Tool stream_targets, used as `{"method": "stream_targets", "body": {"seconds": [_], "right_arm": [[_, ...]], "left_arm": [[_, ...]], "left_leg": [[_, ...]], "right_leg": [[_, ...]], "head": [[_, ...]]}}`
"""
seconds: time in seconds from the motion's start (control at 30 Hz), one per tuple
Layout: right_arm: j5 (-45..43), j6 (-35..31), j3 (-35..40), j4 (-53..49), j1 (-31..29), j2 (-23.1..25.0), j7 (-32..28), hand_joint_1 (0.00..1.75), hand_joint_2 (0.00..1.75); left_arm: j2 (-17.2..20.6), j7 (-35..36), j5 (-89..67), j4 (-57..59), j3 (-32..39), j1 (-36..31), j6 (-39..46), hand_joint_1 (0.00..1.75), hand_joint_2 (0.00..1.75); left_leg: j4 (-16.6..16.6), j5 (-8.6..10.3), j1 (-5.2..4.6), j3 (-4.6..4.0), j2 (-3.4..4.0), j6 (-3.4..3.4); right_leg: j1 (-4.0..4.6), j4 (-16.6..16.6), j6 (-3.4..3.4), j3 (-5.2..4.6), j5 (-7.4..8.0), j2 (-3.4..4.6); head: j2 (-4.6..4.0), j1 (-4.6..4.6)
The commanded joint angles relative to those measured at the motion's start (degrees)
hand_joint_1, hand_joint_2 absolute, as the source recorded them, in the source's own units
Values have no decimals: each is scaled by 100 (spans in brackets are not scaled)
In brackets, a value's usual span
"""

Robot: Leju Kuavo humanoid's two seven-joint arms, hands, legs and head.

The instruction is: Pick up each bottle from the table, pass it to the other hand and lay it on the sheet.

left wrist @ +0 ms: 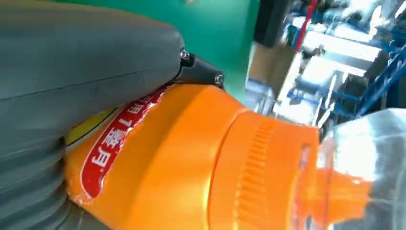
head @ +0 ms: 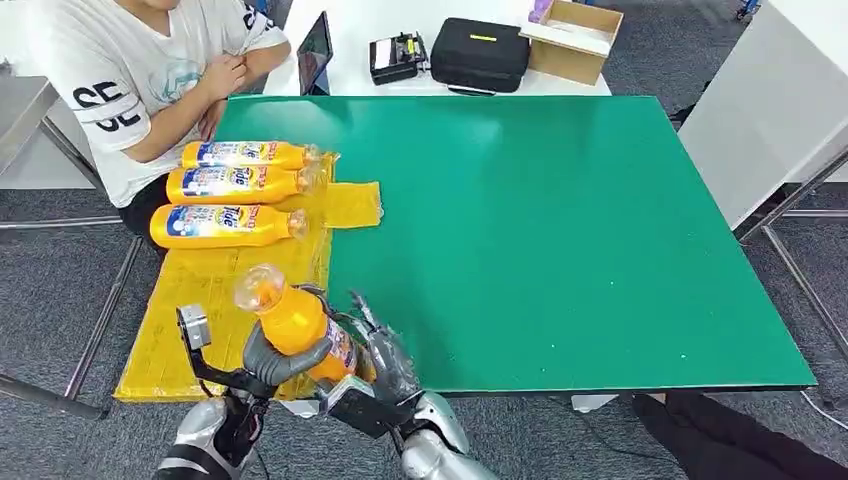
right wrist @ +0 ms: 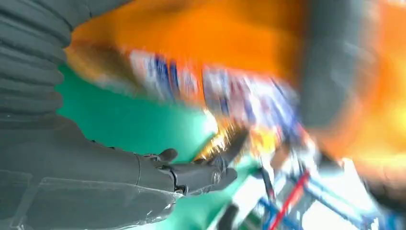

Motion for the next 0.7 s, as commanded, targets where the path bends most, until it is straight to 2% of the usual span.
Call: {"method": "stream_targets", "body": {"seconds": [0.03,0.2,0.33,0.4,0.43,0.5,0.57,0.7], "right_arm": [[-524,-241,-614,-2283,326,-257,46,0,0],[-554,-236,-578,-2301,353,-269,60,0,0],[-776,-506,-602,-2649,444,-200,-216,0,0],[-888,-676,-582,-3009,534,-179,-322,0,0],[-935,-734,-592,-3126,568,-173,-343,0,0],[-1165,-920,-670,-3508,660,-155,-434,0,0],[-1354,-1064,-796,-3755,687,-152,-479,0,0],[-1438,-1054,-929,-3896,745,-198,-476,0,0]], "left_arm": [[-157,-271,-1247,-827,1566,-769,2094,175,175],[-199,-240,-1299,-862,1600,-736,2094,175,175],[-226,-573,-2145,-833,1786,-918,3223,175,175],[-171,-716,-2815,-852,1780,-1016,3717,175,175],[-175,-704,-2858,-887,1785,-1024,3708,175,175],[44,-609,-4092,-913,1420,-1062,4216,175,175],[550,29,-6296,-413,728,-1283,4685,175,175],[675,334,-7331,827,492,-1591,4463,175,175]], "left_leg": [[13,-3,8,-11,0,1],[12,-13,9,18,12,3],[4,-15,5,33,9,6],[10,-9,5,9,4,2],[12,-13,6,17,5,4],[15,-11,7,4,3,0],[13,-13,8,14,6,0],[-1,-1,0,16,-13,1]], "right_leg": [[10,9,-14,-8,-2,-7],[13,4,-22,18,-11,0],[10,-6,-19,37,-14,-3],[8,4,-16,14,-10,-5],[9,5,-20,22,-14,-7],[10,9,-20,7,-13,-7],[12,8,-24,16,-15,-5],[4,-1,-18,19,-9,-18]], "head": [[0,0],[0,-2],[0,0],[0,-2],[0,0],[0,0],[0,-2],[0,0]]}}
